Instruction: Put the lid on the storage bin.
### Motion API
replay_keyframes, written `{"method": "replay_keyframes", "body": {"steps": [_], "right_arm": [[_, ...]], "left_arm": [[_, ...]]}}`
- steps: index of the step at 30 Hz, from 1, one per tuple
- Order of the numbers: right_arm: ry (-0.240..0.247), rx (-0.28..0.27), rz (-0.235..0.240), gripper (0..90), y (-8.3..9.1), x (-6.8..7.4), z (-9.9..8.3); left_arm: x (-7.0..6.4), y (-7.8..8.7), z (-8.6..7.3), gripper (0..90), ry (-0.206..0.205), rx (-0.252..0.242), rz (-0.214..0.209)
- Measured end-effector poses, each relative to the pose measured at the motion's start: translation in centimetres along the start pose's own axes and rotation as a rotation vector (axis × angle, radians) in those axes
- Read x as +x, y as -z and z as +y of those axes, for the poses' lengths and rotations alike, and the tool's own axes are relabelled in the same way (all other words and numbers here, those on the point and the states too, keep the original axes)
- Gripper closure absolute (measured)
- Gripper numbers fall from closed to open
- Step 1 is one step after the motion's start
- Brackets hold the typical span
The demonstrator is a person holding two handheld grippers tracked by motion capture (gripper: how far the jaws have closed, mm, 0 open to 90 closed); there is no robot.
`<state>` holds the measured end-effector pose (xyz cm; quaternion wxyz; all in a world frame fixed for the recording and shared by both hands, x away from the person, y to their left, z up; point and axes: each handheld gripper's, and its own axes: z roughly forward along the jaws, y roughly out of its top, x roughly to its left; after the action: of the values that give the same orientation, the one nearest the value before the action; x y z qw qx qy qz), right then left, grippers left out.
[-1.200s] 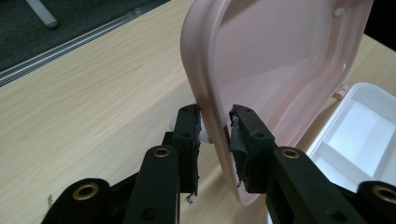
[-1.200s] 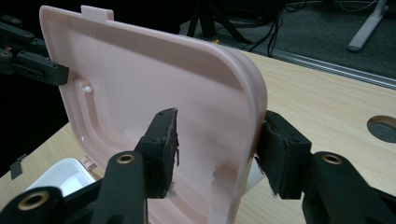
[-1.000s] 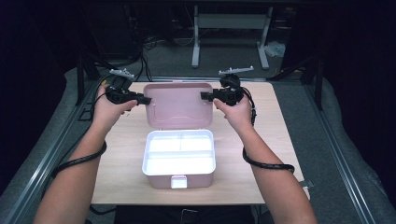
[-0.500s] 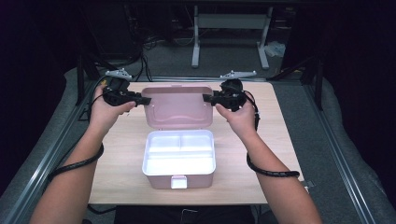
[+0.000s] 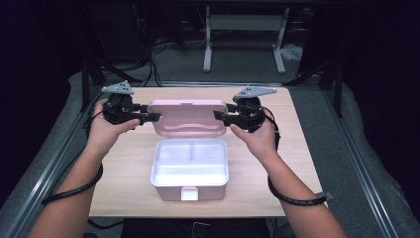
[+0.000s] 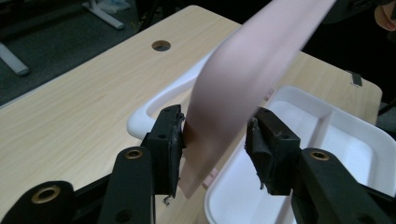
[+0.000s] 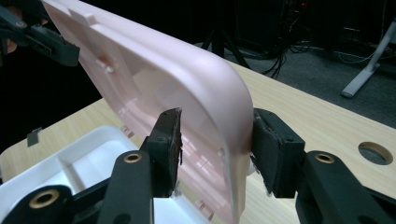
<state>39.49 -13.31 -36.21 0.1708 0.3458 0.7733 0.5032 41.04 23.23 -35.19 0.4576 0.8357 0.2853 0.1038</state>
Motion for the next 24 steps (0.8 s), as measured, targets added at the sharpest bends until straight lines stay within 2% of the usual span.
{"method": "replay_keyframes", "body": {"steps": [2,4,9,13,16,19,22,24], "right_arm": [[-0.002,0.018,0.032,52.9,0.4,0.3,-0.4],[0.001,0.024,0.023,52.8,0.5,0.5,-0.5],[-0.018,0.053,0.056,52.5,1.2,0.7,-0.8],[-0.031,0.087,0.063,52.1,1.7,1.0,-1.2],[-0.037,0.100,0.073,52.0,2.1,1.1,-1.7],[-0.038,0.110,0.085,51.3,2.5,1.4,-2.4],[-0.025,0.121,0.085,50.0,2.7,1.9,-3.1],[0.002,0.128,0.075,48.9,3.0,2.4,-3.6]], "left_arm": [[-0.4,0.0,-0.1,55.2,-0.007,0.010,-0.006],[-0.9,0.1,-0.2,54.9,-0.020,0.018,-0.007],[-1.8,0.6,-0.2,54.2,-0.034,0.019,-0.019],[-2.7,0.8,-0.4,53.5,-0.067,0.035,0.001],[-3.3,1.1,-1.0,50.7,-0.070,0.022,0.000],[-4.1,1.2,-1.5,48.1,-0.091,0.036,0.012],[-4.9,1.3,-2.2,46.7,-0.122,0.053,0.029],[-5.3,1.4,-2.6,43.8,-0.127,0.071,0.032]]}}
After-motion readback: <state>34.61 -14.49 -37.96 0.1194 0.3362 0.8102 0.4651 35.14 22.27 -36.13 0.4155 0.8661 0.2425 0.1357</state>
